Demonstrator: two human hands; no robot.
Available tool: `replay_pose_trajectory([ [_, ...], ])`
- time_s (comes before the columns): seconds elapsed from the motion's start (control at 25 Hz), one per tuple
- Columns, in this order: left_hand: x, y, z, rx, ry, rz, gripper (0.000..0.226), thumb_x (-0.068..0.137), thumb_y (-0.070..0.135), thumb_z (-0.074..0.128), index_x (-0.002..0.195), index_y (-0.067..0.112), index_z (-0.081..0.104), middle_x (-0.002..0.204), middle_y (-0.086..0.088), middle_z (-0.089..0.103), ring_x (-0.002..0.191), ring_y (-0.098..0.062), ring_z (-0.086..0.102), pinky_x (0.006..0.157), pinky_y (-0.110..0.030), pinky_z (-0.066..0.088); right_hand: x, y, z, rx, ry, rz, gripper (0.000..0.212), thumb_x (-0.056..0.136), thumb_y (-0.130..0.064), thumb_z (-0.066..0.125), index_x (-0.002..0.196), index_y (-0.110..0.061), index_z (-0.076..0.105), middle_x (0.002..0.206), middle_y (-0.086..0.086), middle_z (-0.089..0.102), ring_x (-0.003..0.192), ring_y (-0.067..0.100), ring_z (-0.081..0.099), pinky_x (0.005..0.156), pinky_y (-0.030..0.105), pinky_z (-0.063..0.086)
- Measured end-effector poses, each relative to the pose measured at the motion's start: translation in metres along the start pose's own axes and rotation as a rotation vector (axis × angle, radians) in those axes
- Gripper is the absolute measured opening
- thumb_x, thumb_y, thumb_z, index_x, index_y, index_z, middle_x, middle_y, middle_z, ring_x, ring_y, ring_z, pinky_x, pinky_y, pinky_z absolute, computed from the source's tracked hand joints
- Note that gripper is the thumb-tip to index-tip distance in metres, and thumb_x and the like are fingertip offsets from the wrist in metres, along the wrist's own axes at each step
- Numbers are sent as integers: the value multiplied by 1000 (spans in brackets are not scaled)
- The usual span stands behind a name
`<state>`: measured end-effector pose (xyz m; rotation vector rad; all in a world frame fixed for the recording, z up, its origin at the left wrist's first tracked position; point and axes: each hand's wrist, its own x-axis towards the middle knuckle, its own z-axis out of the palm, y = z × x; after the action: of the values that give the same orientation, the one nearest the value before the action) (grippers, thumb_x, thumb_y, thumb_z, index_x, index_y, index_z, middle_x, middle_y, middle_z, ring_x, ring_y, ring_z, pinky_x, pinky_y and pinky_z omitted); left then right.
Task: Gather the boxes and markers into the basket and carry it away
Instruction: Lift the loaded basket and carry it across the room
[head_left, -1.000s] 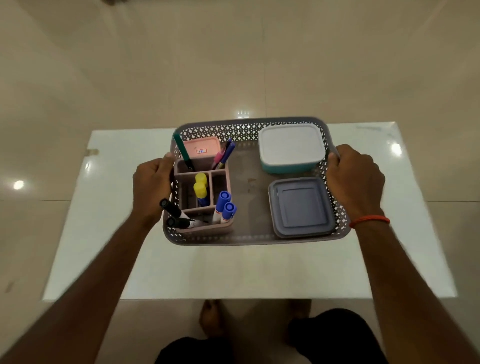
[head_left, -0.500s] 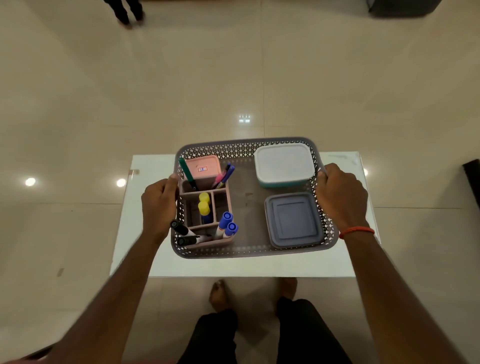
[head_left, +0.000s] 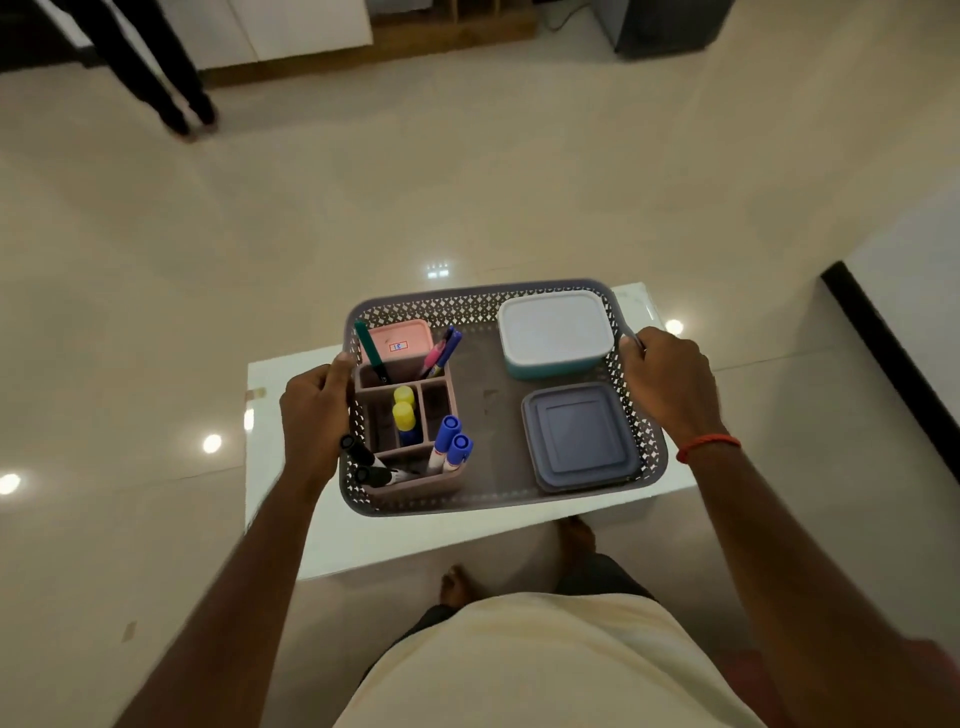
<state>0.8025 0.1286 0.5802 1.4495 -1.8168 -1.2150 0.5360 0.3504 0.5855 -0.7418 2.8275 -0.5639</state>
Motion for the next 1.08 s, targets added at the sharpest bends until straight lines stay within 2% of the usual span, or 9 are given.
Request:
replay_pose_trajectory([
  [0.2,-6,16,9,28,-100,89,50,101,33,49,55,11,44,53,-5,42,53,-17,35,55,-31,29,-46,25,-17,-7,53,133,36,100,-36,38,84,-9,54,91,23,66,84,45,59,65,38,39],
  [0.4,-23,33,43,57,-177,139,58,96,40,54,61,-5,44,55,-12,39,54,-22,33,56,-33,30,-81,67,-46,6,113,238,36,99,-38,39,84,-10,56,89,20,66,82,43,59,65,39,43],
  [0.6,-52,54,88,70,-274,182,61,92,43,58,62,-9,45,56,-14,37,54,-22,32,55,-34,29,-100,118,-76,42,160,308,34,99,-36,41,76,-13,51,77,13,62,69,33,50,60,33,36],
  [0.68,-64,64,109,77,-305,194,61,93,43,58,61,-8,44,56,-13,37,54,-21,31,55,-34,29,-104,141,-86,52,159,344,35,100,-36,41,77,-12,53,74,9,59,68,31,50,60,33,36],
  [0.8,-84,79,142,97,-332,206,55,95,40,58,56,3,44,55,-12,37,53,-21,32,55,-34,28,-109,177,-99,91,167,379,36,100,-36,40,75,-13,51,71,8,59,67,31,54,57,33,37],
  [0.96,-107,100,189,118,-380,231,54,96,38,57,54,7,44,53,-12,39,53,-22,34,55,-35,30,-113,222,-117,138,203,430,35,100,-35,42,72,-15,50,68,6,57,65,28,53,52,30,30],
  [1.08,-124,115,227,123,-422,261,54,98,37,56,53,8,44,53,-11,40,53,-20,34,55,-34,29,-111,257,-129,160,249,470,36,99,-36,42,75,-12,55,70,8,59,66,29,55,55,32,37],
])
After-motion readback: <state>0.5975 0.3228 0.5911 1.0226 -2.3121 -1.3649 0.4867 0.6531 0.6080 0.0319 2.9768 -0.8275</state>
